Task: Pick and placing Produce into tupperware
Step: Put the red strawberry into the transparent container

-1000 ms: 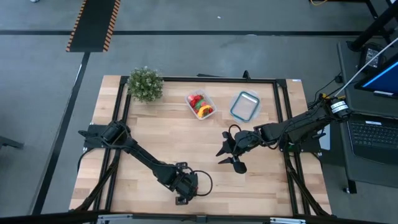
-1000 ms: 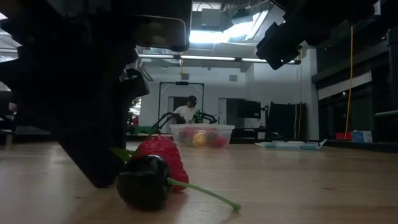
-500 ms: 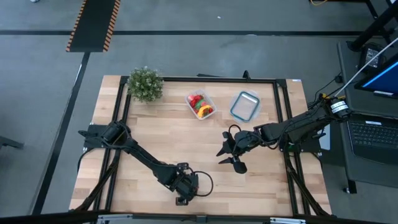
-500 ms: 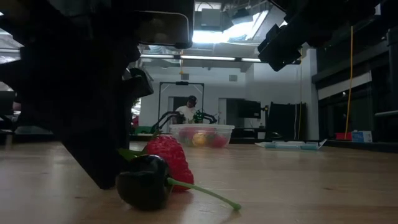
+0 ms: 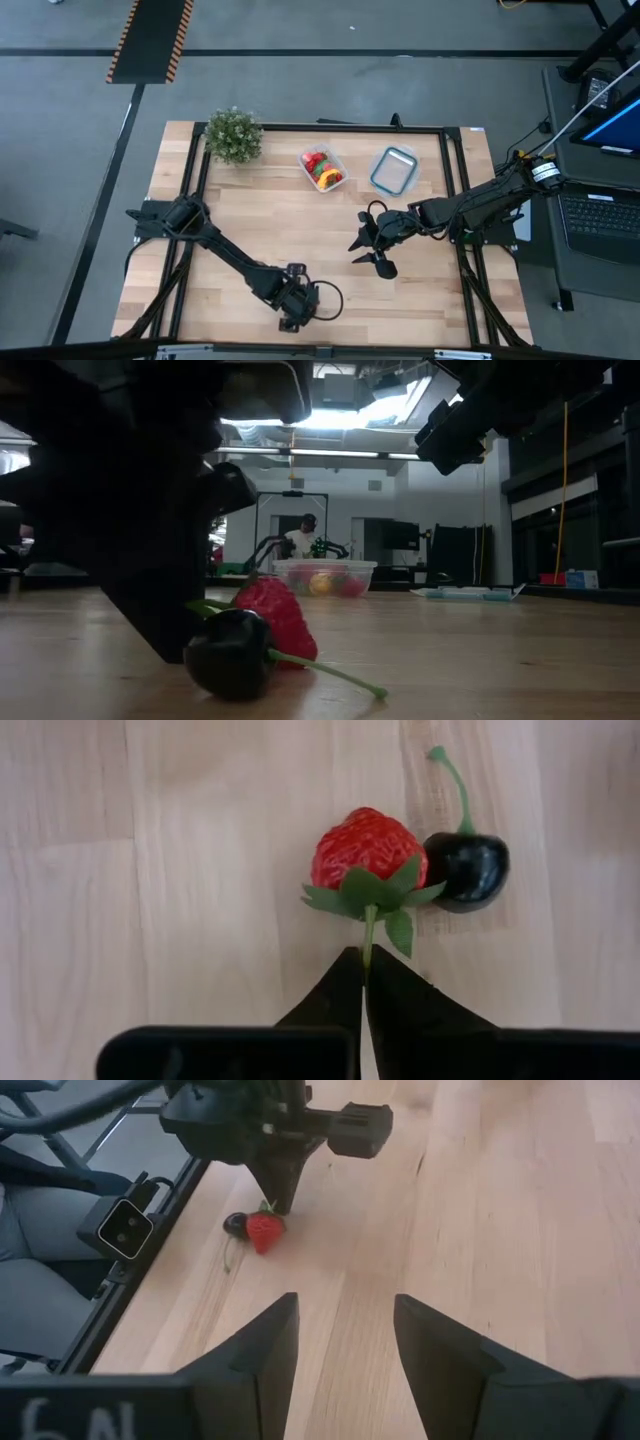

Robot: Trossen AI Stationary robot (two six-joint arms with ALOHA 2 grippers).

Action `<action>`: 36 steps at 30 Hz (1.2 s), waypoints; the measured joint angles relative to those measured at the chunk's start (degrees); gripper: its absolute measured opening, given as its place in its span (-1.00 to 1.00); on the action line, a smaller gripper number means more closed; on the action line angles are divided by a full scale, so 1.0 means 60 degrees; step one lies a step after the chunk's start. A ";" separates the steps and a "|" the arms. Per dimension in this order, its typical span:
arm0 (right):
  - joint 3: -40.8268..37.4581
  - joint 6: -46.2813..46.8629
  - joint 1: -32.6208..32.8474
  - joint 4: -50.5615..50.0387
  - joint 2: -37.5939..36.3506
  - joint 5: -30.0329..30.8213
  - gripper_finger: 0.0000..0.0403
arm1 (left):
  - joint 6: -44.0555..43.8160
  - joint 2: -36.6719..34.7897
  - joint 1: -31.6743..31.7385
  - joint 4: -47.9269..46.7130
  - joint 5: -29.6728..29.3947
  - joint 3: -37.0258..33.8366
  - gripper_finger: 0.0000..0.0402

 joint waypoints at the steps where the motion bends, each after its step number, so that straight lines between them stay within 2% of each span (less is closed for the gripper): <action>1: 0.0000 0.0003 0.0000 0.0003 0.0000 -0.0003 -0.17 | 0.0139 -0.0010 -0.0046 -0.0010 -0.0139 0.0000 -0.99; 6: 0.0000 0.0001 0.0001 0.0000 0.0000 -0.0002 -0.17 | 0.0423 -0.0362 -0.0243 -0.0327 -0.0681 0.0000 -0.99; 20: 0.0000 0.0245 0.0007 0.0004 0.0004 -0.0021 -0.17 | 0.0848 -0.1827 -0.0678 -0.1793 -0.3322 0.0000 -1.00; 26: 0.0000 0.0240 0.0152 0.0029 0.0004 -0.0018 -0.17 | 0.0844 -0.2330 -0.0597 -0.2224 -0.3940 -0.0197 -1.00; 30: 0.0000 0.0237 0.0293 0.0033 0.0004 -0.0014 -0.17 | 0.0816 -0.2799 -0.0507 -0.1459 -0.4109 -0.1087 -1.00; 36: 0.0000 0.0206 0.0401 0.0107 0.0004 -0.0012 -0.17 | 0.0982 -0.3851 -0.0311 0.1129 -0.4077 -0.3085 -1.00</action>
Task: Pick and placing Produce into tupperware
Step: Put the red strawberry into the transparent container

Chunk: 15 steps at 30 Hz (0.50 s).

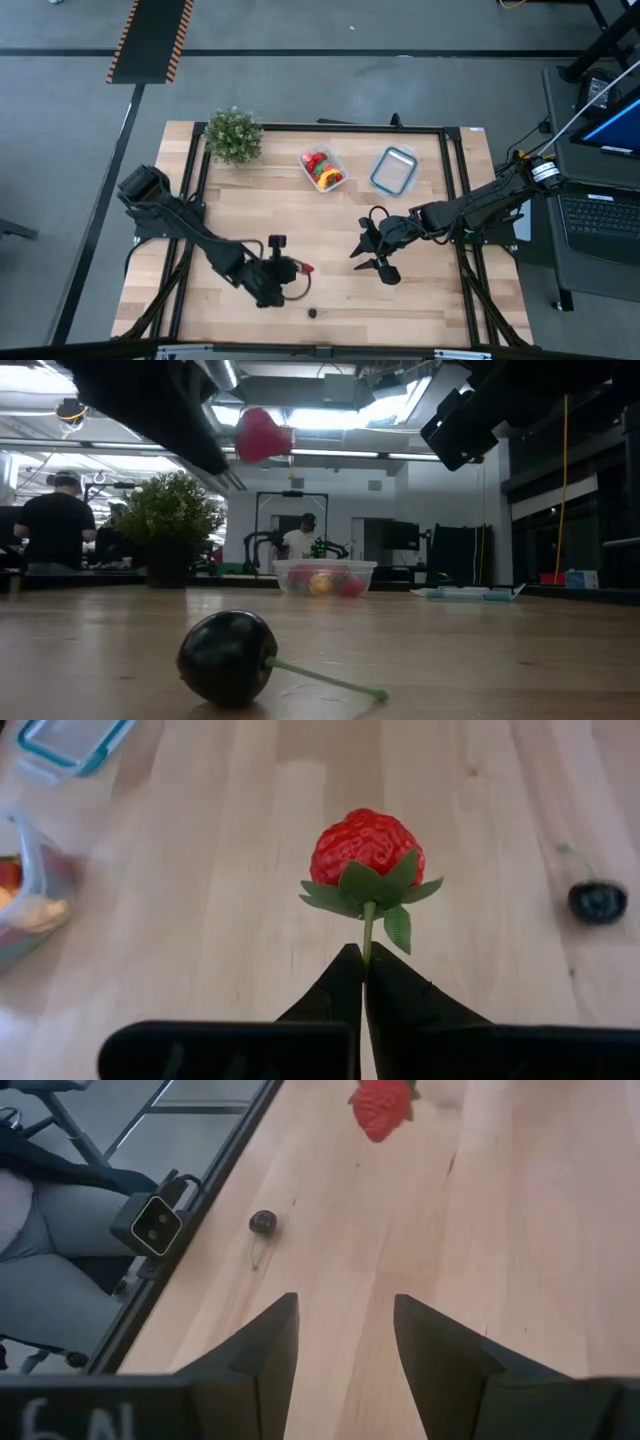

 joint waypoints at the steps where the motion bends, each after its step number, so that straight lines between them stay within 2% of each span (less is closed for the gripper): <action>1: 0.0000 -0.0005 0.0000 0.0007 0.0000 0.0002 -0.17 | 0.0074 -0.0143 0.0053 0.0502 0.0051 -0.0323 -1.00; 6: 0.0000 -0.0027 -0.0006 0.0447 0.0081 0.0027 -0.17 | 0.0652 -0.0543 0.0615 0.2290 0.1238 -0.1374 -1.00; 12: 0.0000 -0.0007 -0.0125 0.1203 0.0534 0.0042 -0.17 | 0.1474 -0.0488 0.1616 0.2601 0.2273 -0.1497 -1.00; 15: -0.0001 -0.0022 -0.0219 0.1233 0.0838 0.0660 -0.17 | 0.2020 -0.0486 0.2095 0.2909 0.2993 -0.1501 -1.00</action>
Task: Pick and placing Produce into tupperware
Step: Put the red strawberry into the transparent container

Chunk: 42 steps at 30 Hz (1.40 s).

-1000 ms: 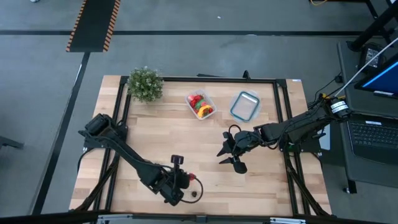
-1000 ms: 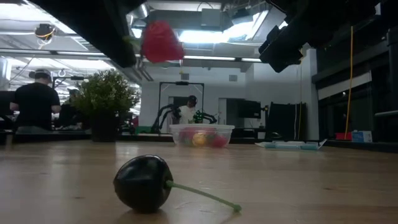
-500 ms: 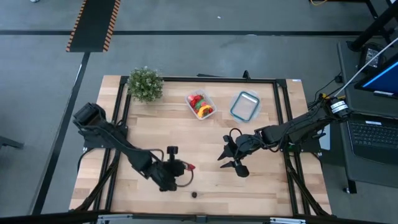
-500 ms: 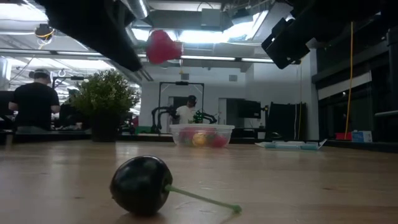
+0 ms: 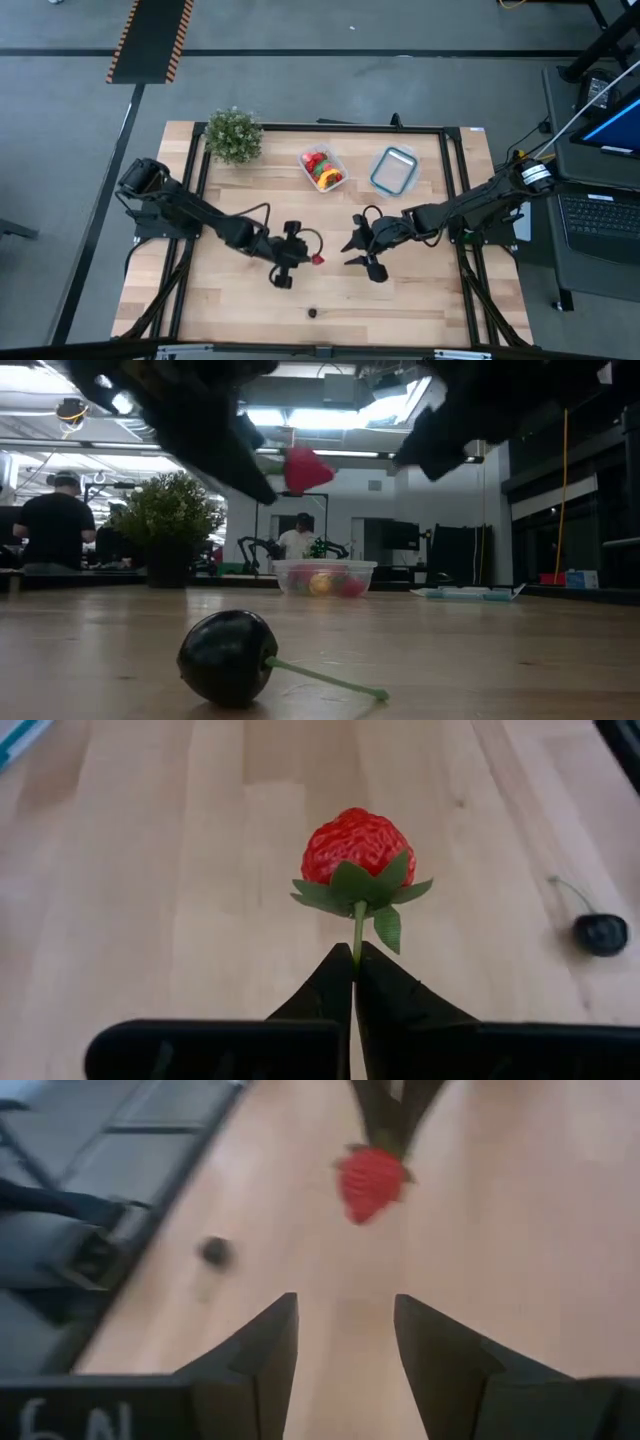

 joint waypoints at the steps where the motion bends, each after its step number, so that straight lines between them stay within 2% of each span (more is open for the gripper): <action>1: -0.0003 -0.0012 -0.0051 -0.0054 0.0067 0.0215 -0.15 | 0.0165 -0.0002 0.0149 0.0043 0.0155 0.0000 -1.00; 8: 0.0106 -0.0476 -0.0425 -0.0299 0.0153 0.0928 0.09 | 0.0848 -0.0002 0.0942 -0.0014 0.0856 0.0000 -1.00; 15: 0.0409 -0.0872 -0.0695 -0.0433 0.0153 0.0938 0.32 | 0.1159 0.0001 0.1570 0.0202 0.1247 0.0000 -1.00; 23: 0.0800 -0.1272 -0.0879 -0.0417 0.0407 0.0933 0.29 | 0.1730 0.0001 0.2067 0.0816 0.1874 0.0000 -1.00; 42: 0.2224 -0.2036 -0.1090 -0.1440 0.1846 0.0911 0.29 | 0.2072 0.0045 0.2548 0.1006 0.2313 -0.0007 -1.00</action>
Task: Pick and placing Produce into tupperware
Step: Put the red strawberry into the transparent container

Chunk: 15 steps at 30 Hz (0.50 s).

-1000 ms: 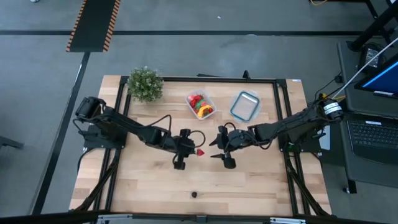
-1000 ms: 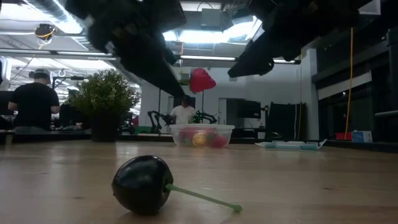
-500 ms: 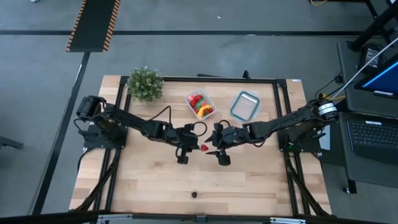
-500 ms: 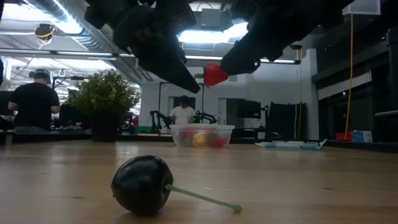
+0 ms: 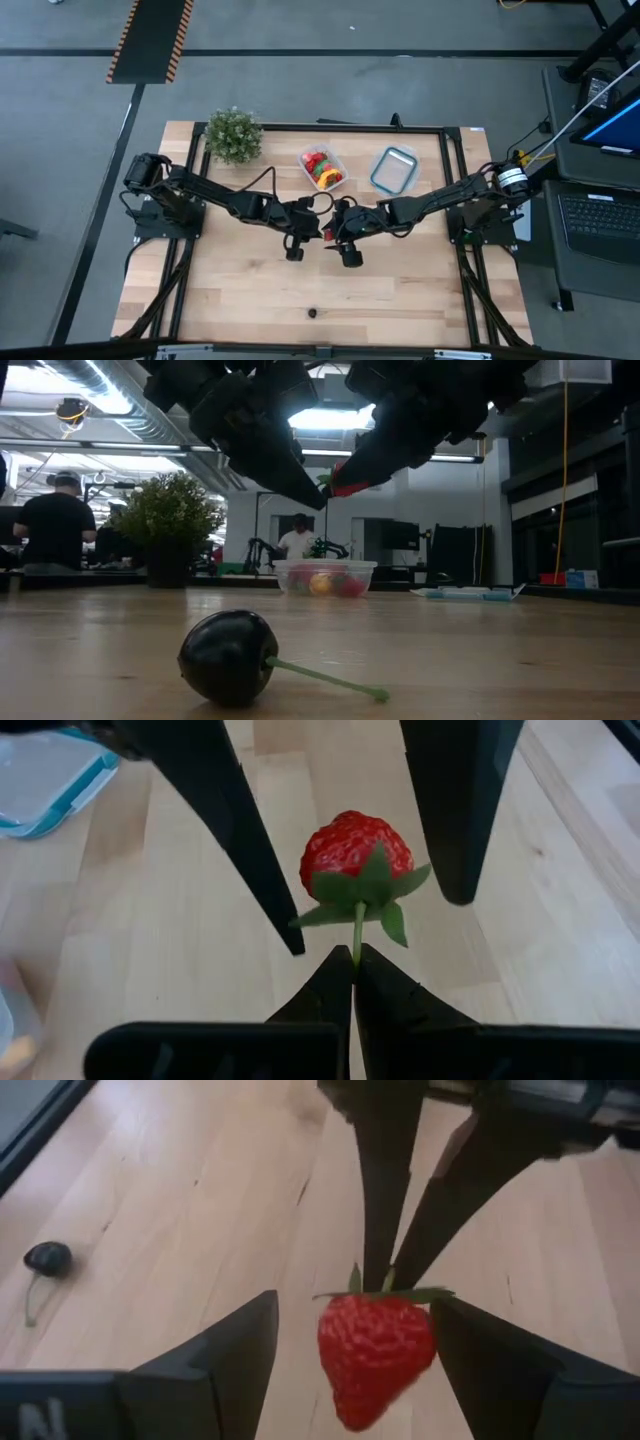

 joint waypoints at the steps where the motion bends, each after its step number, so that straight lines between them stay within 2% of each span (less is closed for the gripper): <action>1: 0.0014 -0.0007 -0.0011 -0.0063 0.0008 -0.0001 0.29 | 0.0004 0.0000 -0.0001 -0.0007 0.0000 0.0000 -1.00; 6: 0.0046 0.0031 -0.0079 -0.0130 0.0005 0.0001 0.21 | 0.0006 0.0000 0.0003 -0.0037 0.0000 0.0000 -1.00; 9: 0.0046 0.0091 -0.0104 -0.0244 0.0005 0.0001 0.02 | 0.0004 0.0000 -0.0008 -0.0028 0.0000 0.0000 -1.00; 12: 0.0046 0.0095 -0.0104 -0.0299 0.0005 -0.0002 -0.26 | 0.0004 0.0000 -0.0012 -0.0030 -0.0004 0.0000 -1.00; 15: 0.0046 0.0089 -0.0104 -0.0364 0.0005 0.0001 -0.29 | 0.0004 0.0000 -0.0012 -0.0002 -0.0001 0.0000 -1.00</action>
